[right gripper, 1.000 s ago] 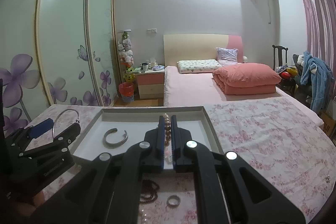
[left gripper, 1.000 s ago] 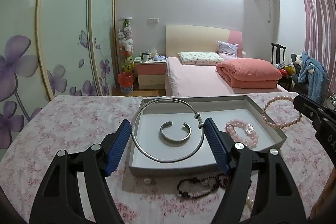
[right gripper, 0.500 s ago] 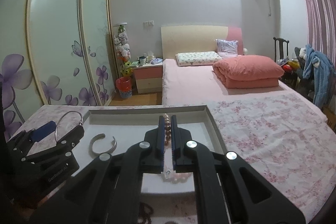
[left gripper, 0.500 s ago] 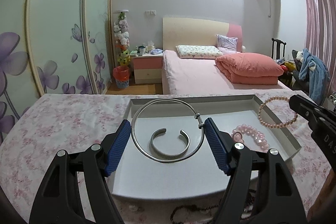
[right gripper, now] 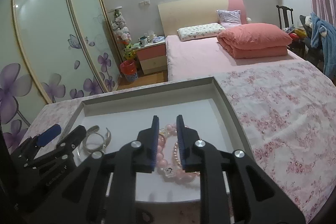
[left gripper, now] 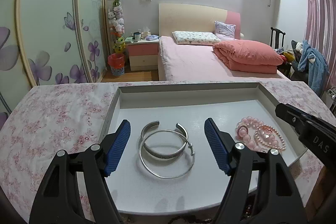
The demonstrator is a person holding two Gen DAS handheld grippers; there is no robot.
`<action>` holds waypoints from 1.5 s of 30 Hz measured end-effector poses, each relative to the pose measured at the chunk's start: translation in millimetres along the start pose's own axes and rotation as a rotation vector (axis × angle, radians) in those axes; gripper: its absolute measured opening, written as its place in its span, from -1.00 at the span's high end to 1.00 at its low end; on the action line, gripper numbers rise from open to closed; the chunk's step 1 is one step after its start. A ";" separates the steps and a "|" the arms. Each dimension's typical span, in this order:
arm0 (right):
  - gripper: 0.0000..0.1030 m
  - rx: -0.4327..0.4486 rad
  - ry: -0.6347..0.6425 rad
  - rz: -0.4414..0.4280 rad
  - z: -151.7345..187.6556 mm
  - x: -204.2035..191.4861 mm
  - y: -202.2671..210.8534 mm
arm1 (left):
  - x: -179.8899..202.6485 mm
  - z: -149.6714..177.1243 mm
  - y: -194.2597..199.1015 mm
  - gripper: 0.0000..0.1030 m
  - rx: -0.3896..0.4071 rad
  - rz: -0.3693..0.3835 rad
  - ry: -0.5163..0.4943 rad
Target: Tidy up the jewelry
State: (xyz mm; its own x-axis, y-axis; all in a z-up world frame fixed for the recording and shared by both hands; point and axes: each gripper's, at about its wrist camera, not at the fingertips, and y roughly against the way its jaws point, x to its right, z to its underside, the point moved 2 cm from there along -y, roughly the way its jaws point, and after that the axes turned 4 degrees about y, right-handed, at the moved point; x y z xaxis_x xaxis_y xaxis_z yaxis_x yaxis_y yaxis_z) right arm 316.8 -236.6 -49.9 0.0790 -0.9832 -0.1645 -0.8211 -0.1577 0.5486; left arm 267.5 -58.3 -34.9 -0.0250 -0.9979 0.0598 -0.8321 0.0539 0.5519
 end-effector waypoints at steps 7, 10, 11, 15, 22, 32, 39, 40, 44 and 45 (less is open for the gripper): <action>0.65 0.017 -0.022 0.011 -2.1 7.2 13.7 | -13.4 -4.2 7.6 -0.42 0.014 -0.018 0.029; 0.65 0.020 -0.019 0.020 -0.4 8.6 23.8 | -23.7 -5.5 18.5 -0.42 0.024 -0.029 0.049; 0.65 0.018 -0.017 0.021 1.1 9.5 27.1 | -26.4 -5.1 22.8 -0.42 0.027 -0.031 0.052; 0.65 -0.008 -0.003 0.034 13.1 13.4 42.4 | -39.6 0.9 42.5 -0.42 0.024 -0.043 0.052; 0.65 -0.127 0.027 0.030 48.4 16.7 58.6 | -72.3 34.4 73.0 -0.52 -0.044 -0.070 0.065; 0.53 -0.283 0.108 -0.003 95.8 0.8 63.7 | -77.9 66.5 97.2 -0.53 -0.116 -0.030 0.067; 0.42 -0.303 0.151 0.009 98.9 -10.0 58.3 | -74.4 70.4 105.8 -0.53 -0.116 -0.013 0.068; 0.42 -0.311 0.160 0.018 99.7 -11.3 55.6 | -73.4 71.4 107.0 -0.53 -0.118 -0.009 0.068; 0.44 -0.305 0.209 0.051 99.0 -15.9 51.4 | -63.0 75.0 108.9 -0.53 -0.131 0.020 0.053; 0.58 -0.304 0.215 0.054 98.9 -16.0 51.3 | -59.5 75.7 109.0 -0.53 -0.134 0.029 0.049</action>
State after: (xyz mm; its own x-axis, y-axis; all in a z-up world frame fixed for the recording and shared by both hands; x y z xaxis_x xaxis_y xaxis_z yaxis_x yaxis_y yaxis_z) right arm 217.6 -219.9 -100.2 0.1837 -0.9825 0.0297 -0.6246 -0.0933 0.7753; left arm 136.3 4.3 -41.3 -0.0184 -0.9930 0.1163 -0.7497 0.0907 0.6555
